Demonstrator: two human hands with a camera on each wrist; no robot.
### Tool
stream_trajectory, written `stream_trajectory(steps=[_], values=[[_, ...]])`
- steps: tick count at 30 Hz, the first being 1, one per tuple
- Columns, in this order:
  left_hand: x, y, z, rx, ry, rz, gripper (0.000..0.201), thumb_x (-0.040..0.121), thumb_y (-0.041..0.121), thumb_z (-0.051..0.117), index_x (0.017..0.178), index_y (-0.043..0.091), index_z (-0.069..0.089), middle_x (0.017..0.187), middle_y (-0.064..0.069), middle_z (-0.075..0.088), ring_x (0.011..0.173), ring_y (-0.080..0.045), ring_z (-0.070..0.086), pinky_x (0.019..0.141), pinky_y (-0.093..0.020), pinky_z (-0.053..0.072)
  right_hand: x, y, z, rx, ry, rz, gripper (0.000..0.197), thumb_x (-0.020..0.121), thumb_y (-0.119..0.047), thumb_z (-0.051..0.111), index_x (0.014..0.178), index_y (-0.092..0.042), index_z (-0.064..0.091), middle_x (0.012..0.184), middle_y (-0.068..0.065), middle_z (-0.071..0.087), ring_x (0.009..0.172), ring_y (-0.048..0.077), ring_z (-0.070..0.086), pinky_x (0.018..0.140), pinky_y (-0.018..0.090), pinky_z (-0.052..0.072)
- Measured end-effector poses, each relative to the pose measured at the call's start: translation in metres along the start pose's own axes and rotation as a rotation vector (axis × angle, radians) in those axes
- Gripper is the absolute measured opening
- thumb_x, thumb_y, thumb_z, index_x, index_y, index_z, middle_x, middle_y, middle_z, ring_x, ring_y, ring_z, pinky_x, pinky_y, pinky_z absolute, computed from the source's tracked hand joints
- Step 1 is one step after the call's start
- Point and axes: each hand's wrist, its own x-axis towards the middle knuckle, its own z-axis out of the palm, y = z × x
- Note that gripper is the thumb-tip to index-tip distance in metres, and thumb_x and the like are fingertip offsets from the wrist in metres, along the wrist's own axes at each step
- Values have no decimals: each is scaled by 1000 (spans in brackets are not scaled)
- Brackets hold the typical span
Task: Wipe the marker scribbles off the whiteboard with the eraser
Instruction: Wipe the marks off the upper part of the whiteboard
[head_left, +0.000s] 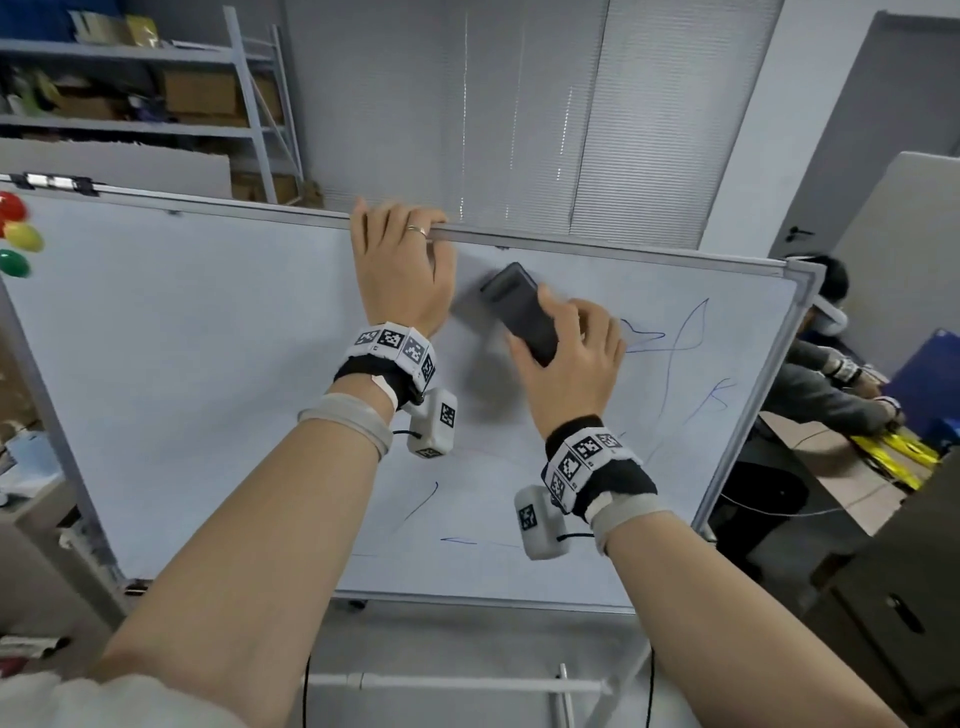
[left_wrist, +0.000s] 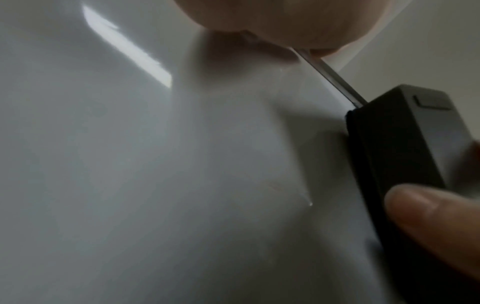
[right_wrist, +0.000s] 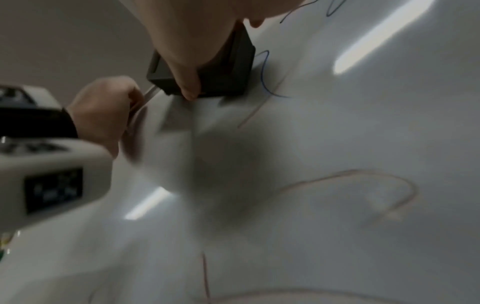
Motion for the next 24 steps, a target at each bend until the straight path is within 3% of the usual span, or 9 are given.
stream_trajectory(steps=[6,8,11,15,17,20,24], values=[[-1,0,3,-13,45,-3,26,85,21,49,101,19,70,103,2,65,114,-24,52,122,-44,15,-33,-7,3,81,-265,181,50,78,-44,81,107,-12,56,107,6,56,93,30,54,82,46,47],[-2,-3,3,-10,48,18,25,86,21,49,102,18,69,101,1,64,112,-25,52,122,-43,15,-34,-14,4,56,-280,187,50,79,-46,80,103,-11,55,105,5,55,91,29,53,81,45,47],[-2,-9,2,-13,60,45,25,86,20,51,103,17,69,101,-1,63,111,-26,51,121,-45,16,-26,-18,1,28,-182,174,48,76,-41,82,107,-13,59,105,5,56,96,29,54,82,41,48],[1,-4,7,-29,71,17,24,84,20,52,100,17,69,104,1,63,116,-25,51,121,-47,17,1,9,-12,87,84,439,51,78,-38,81,118,-16,59,112,2,52,103,26,54,84,40,52],[0,-1,11,-52,76,4,23,82,20,53,99,17,69,103,2,64,117,-25,52,122,-47,15,2,22,-19,62,152,495,52,79,-39,80,121,-15,59,114,1,51,103,25,55,85,40,53],[1,-4,12,-60,93,5,23,81,20,54,98,17,69,102,2,64,116,-25,53,122,-47,15,-7,13,-12,95,137,469,52,78,-36,81,121,-16,60,112,-4,48,100,23,56,85,38,53],[5,-17,10,-29,71,17,25,83,19,50,100,17,69,103,1,64,115,-25,53,121,-49,18,-26,-19,18,97,-137,234,48,71,-36,86,111,-19,64,105,-1,55,95,26,55,84,41,49]])
